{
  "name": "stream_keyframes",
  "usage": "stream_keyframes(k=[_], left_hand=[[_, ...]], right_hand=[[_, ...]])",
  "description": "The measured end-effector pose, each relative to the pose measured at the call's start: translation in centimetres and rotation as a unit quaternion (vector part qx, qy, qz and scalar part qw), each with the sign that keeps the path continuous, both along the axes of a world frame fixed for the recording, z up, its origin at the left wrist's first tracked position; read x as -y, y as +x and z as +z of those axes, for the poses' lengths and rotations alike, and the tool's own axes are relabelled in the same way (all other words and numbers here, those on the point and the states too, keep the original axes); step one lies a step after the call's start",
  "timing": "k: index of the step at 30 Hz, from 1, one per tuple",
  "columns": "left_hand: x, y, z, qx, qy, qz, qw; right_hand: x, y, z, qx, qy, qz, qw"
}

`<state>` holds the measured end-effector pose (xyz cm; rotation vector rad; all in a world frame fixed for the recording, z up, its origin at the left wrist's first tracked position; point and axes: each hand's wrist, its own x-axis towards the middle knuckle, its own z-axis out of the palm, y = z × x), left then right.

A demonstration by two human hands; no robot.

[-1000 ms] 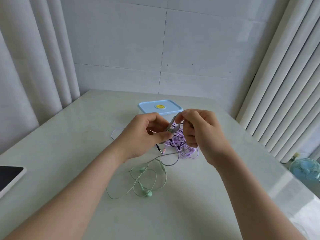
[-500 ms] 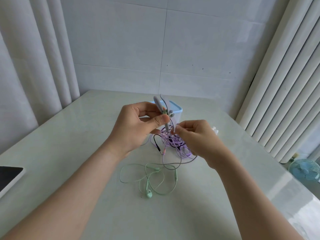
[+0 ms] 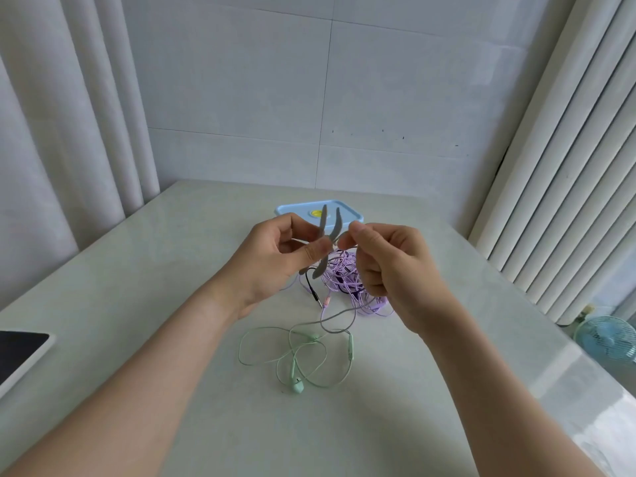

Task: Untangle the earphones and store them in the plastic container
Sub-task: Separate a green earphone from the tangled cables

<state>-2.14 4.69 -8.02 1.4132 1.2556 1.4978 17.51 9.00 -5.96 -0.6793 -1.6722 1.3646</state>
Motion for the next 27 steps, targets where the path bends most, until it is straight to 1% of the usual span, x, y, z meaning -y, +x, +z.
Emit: stream_keyframes(k=[1, 4, 6, 9, 11, 12, 14, 17, 18, 20, 22, 23, 27], left_hand=[[0.0, 0.0, 0.0, -0.012, -0.001, -0.008, 1.000], [0.0, 0.2, -0.2, -0.084, -0.001, -0.007, 0.996], [-0.1, 0.5, -0.3, -0.100, -0.002, -0.012, 0.995], [0.0, 0.5, -0.3, -0.120, -0.005, -0.029, 0.992], [0.2, 0.5, -0.1, -0.105, -0.006, -0.052, 0.993], [0.4, 0.6, 0.0, -0.081, -0.004, -0.065, 0.995], [0.6, 0.9, 0.4, -0.017, 0.009, -0.087, 0.996], [0.6, 1.2, 0.9, 0.062, 0.033, -0.066, 0.995], [0.6, 1.2, 1.0, 0.072, 0.038, -0.045, 0.996], [0.4, 0.7, 1.0, 0.055, 0.042, 0.013, 0.998], [0.2, 0.3, 0.9, 0.026, 0.036, 0.062, 0.997], [0.1, 0.0, 0.7, 0.025, 0.030, 0.075, 0.996], [-0.1, 0.3, 0.4, 0.072, 0.009, 0.106, 0.992]], right_hand=[[0.0, 0.0, 0.1, -0.016, -0.003, -0.002, 1.000], [-0.2, 0.1, 0.1, -0.035, 0.001, -0.023, 0.999], [-0.4, 0.2, 0.0, -0.043, 0.002, -0.057, 0.997], [-1.0, 0.6, -0.1, -0.080, -0.017, -0.119, 0.990], [-1.6, 0.8, -0.3, -0.080, -0.035, -0.164, 0.983], [-2.0, 0.9, -0.5, -0.060, -0.043, -0.183, 0.980], [-2.4, 0.8, -1.1, 0.017, -0.044, -0.203, 0.978], [-2.0, 0.5, -1.7, 0.149, 0.008, -0.156, 0.977], [-1.6, 0.4, -1.7, 0.179, 0.035, -0.132, 0.974], [-1.1, 0.3, -1.6, 0.223, 0.084, -0.090, 0.967], [-0.7, 0.2, -1.3, 0.245, 0.103, -0.048, 0.963], [-0.5, 0.0, -1.2, 0.248, 0.103, -0.025, 0.963], [-0.1, -0.1, -1.0, 0.240, 0.070, 0.067, 0.966]])
